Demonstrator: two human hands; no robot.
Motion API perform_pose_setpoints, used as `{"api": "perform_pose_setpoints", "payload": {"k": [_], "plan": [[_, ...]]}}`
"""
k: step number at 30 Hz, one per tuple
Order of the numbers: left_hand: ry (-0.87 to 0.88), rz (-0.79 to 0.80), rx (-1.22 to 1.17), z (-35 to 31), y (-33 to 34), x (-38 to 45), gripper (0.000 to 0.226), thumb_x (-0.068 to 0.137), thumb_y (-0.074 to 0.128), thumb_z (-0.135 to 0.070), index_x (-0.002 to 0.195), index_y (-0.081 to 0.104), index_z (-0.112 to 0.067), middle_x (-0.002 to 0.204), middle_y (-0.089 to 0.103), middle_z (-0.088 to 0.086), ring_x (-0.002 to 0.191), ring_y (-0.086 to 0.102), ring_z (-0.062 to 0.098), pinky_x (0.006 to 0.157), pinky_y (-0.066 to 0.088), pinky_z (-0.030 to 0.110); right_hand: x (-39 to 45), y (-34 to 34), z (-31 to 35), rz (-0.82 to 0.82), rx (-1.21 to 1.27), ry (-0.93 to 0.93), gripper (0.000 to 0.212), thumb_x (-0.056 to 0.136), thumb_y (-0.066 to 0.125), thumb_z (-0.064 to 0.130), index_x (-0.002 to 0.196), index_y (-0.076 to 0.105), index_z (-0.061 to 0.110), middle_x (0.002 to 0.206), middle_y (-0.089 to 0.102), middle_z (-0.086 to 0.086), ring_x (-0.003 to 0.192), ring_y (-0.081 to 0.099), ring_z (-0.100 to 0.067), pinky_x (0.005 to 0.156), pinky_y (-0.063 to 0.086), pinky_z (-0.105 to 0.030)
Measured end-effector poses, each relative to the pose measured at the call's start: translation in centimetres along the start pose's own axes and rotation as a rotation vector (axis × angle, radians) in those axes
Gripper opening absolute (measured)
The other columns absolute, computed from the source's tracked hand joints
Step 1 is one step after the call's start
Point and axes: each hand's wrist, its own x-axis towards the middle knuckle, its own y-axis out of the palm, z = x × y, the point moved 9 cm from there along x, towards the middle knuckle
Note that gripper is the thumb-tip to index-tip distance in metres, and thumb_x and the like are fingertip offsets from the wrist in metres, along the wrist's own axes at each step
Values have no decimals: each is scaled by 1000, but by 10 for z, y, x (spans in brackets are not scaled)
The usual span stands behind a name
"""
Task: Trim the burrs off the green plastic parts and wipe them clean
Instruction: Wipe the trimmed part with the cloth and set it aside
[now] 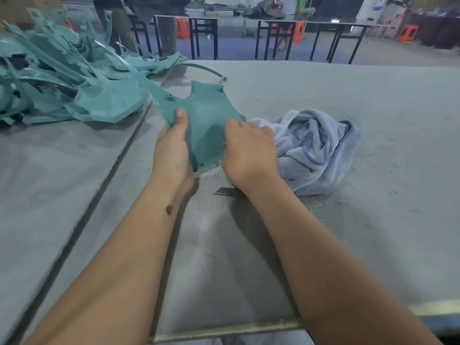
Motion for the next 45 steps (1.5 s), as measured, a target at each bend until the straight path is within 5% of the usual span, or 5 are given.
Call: {"api": "perform_pose_setpoints", "payload": {"k": [13,21,29,37,45], "plan": [[-206,108,-1,27,18,-9,40,105,33,-40,104,64,-15,87,76,-1,84,72,9,71,55,24,-2,-13,35,-64,280,-223,4,92,51,16,94,52,13,92,62,-7,89,53,-31,78,32,-40],[-157,142,188,21,17,-8,39,106,32,-36,103,67,-20,96,76,-1,90,72,15,79,56,32,10,-17,-37,-178,97,275,12,97,47,29,93,55,20,92,46,-1,88,35,-21,72,21,-32],[-185,142,71,27,19,-10,53,104,36,-42,75,74,-18,74,74,-3,75,72,7,70,56,22,4,-17,28,-56,439,-76,17,98,49,27,97,54,11,90,63,-7,86,56,-30,70,44,-44],[-137,108,187,20,6,-5,51,101,37,-50,84,80,-27,97,76,-2,91,73,14,78,54,31,13,-7,-41,-112,312,335,13,101,42,24,90,36,19,79,51,0,70,45,-22,57,28,-33],[-9,-113,199,-2,-19,6,36,102,40,-45,95,67,-23,91,76,-8,88,73,13,88,56,41,-25,-8,-125,-505,1032,900,14,97,54,29,88,52,20,74,56,11,67,54,-2,57,37,-11]]}}
